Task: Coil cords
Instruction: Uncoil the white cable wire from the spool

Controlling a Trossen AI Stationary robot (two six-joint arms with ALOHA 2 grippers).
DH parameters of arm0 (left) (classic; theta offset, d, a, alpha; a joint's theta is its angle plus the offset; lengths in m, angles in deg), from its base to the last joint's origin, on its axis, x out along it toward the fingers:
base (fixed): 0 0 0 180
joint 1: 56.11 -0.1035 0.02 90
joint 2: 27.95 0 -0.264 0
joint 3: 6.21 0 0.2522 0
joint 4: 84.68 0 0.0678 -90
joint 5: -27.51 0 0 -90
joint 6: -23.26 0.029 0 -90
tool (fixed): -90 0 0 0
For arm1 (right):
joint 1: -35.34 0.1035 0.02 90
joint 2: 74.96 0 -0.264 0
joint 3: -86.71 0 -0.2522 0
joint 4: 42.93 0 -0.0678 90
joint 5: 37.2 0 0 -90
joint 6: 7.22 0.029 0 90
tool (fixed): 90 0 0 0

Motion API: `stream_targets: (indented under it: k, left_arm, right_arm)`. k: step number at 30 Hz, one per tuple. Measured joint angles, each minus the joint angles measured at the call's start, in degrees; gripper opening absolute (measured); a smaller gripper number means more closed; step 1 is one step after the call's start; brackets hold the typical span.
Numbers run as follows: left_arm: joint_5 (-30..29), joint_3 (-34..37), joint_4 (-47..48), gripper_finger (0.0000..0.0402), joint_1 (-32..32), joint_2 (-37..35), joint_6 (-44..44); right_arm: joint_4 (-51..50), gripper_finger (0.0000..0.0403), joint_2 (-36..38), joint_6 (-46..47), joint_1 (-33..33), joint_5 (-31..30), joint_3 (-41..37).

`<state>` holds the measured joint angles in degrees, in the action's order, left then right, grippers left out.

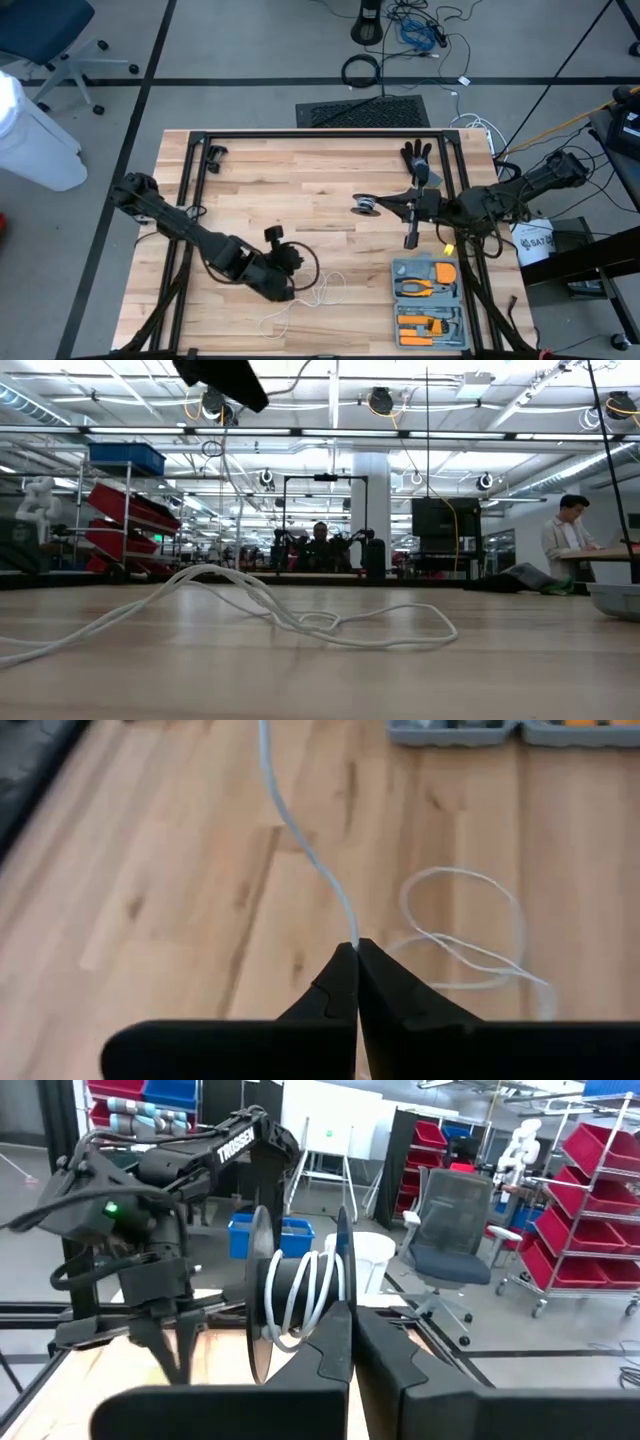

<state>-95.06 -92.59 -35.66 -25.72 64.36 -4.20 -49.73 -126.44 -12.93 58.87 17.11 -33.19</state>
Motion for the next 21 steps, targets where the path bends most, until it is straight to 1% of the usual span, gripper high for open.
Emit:
stream_targets:
  k: [2, 4, 9, 12, 14, 17, 21]
  left_arm:
    - [-0.07, 0.0, -1.85, 0.0018, 0.94, 0.0, -2.37]
    - [-0.02, 0.0, -4.29, 0.0046, 1.81, 0.01, -3.64]
    - [-1.39, 0.0, -8.85, 0.0146, 3.45, 0.03, -3.61]
    - [-4.11, 0.0, -9.17, 0.0201, 3.5, 0.07, -3.61]
    - [-6.44, 0.0, -9.37, 0.0227, 3.43, 0.07, -3.59]
    - [-9.0, 0.0, -10.71, 0.025, 3.02, 0.07, -2.52]
    - [-10.64, 0.02, -15.84, 0.0254, 1.75, 0.09, 1.01]
  right_arm:
    - [-1.08, 0.0, 0.29, 1.08, 0.0, -0.01, 0.0]
    - [-2.49, 0.0, 0.29, 2.7, 0.09, -0.02, 0.0]
    - [-6.45, 0.0, 0.27, 6.64, 1.05, 0.01, 0.0]
    - [-7.23, 0.0, 0.27, 7.97, 1.9, 0.0, 0.0]
    - [-7.23, 0.0, 0.27, 8.06, 2.33, 0.01, 0.0]
    - [-7.26, 0.0, 0.25, 8.08, 2.53, 0.03, 0.0]
    - [-7.28, 0.0, -0.02, 8.08, 2.51, 0.01, 0.0]
